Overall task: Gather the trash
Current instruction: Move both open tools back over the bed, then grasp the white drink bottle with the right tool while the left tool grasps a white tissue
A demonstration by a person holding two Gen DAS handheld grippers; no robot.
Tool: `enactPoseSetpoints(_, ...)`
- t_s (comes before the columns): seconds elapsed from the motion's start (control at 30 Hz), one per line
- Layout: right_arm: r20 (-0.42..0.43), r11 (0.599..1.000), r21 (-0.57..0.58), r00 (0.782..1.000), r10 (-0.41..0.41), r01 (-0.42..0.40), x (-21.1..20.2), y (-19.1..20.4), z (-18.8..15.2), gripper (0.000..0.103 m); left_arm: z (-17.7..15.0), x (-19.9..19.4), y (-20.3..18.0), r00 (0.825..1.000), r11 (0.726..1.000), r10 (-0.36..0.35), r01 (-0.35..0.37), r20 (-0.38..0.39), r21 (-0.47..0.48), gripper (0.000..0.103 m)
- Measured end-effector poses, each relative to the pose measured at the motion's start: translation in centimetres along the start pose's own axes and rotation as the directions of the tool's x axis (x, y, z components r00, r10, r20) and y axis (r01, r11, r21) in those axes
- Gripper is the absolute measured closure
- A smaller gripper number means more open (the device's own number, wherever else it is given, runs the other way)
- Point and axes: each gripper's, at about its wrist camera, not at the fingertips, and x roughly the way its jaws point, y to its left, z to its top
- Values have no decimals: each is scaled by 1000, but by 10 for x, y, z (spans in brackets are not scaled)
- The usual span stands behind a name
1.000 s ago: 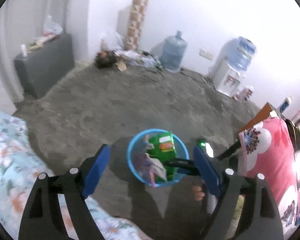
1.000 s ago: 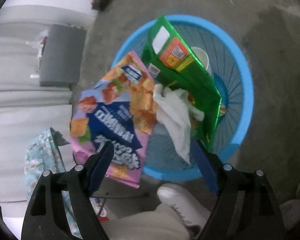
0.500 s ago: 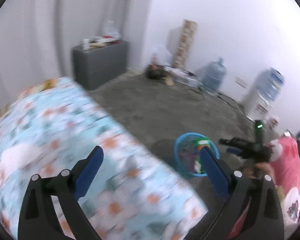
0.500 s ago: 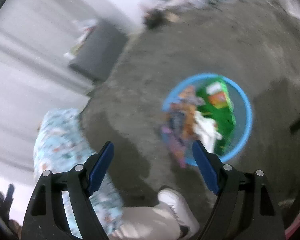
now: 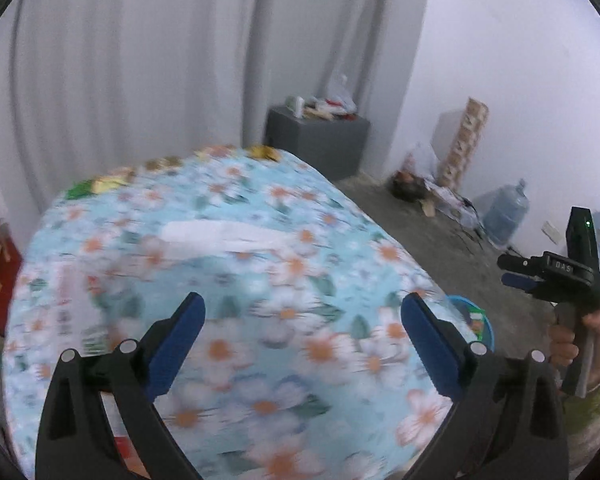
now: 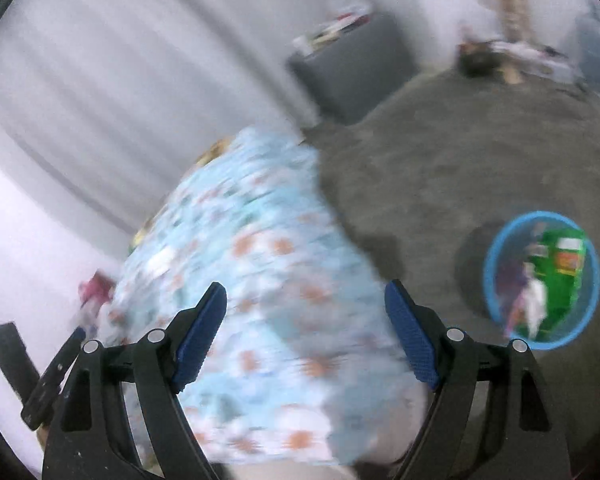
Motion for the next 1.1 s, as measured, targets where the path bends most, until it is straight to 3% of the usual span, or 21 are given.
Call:
enactPoseSetpoints(0.13,-96,990,-99,991,90,-100,35,69,-2,26,-14,-33,45,994,994,105,-103,31,-44,6)
enactPoseSetpoints(0.2,-166,976,-149,977,135,-160,59,109,-10,26,-25,-48,74,981,978,191,-189,24,-85,6)
enactPoseSetpoints(0.3,-292,930,-255,938,186,-264,103,181,-30,25,-43,-64,112,951,939,309,-305,1,-157,6)
enactPoseSetpoints(0.37,-377,886,-310,900,220,-346,132,232,-50,24,-56,-76,140,927,901,375,-372,-31,-223,6)
enactPoseSetpoints(0.43,-436,852,-344,871,227,-395,159,274,-69,23,-68,-88,165,907,865,417,-415,-58,-283,6)
enactPoseSetpoints(0.53,-492,836,-349,842,222,-424,195,314,-85,21,-79,-104,186,889,832,452,-449,-69,-327,6)
enactPoseSetpoints(0.63,-533,818,-408,833,148,-406,230,348,-106,21,-87,-118,201,872,808,485,-475,-64,-349,6)
enactPoseSetpoints(0.73,-553,814,-443,829,82,-376,259,365,-123,21,-92,-124,210,870,800,488,-476,-64,-365,6)
enactPoseSetpoints(0.83,-523,794,-494,851,52,-353,267,373,-134,21,-94,-122,210,874,800,482,-470,-65,-373,6)
enactPoseSetpoints(0.9,-514,784,-511,856,50,-352,266,375,-137,39,-94,-117,210,878,803,474,-463,-67,-376,6)
enactPoseSetpoints(1.0,-542,800,-467,837,78,-377,259,363,-130,40,-92,-111,211,886,811,459,-448,-67,-377,6)
enactPoseSetpoints(1.1,-539,805,-458,838,87,-378,242,348,-121,41,-86,-101,211,902,827,427,-416,-58,-378,6)
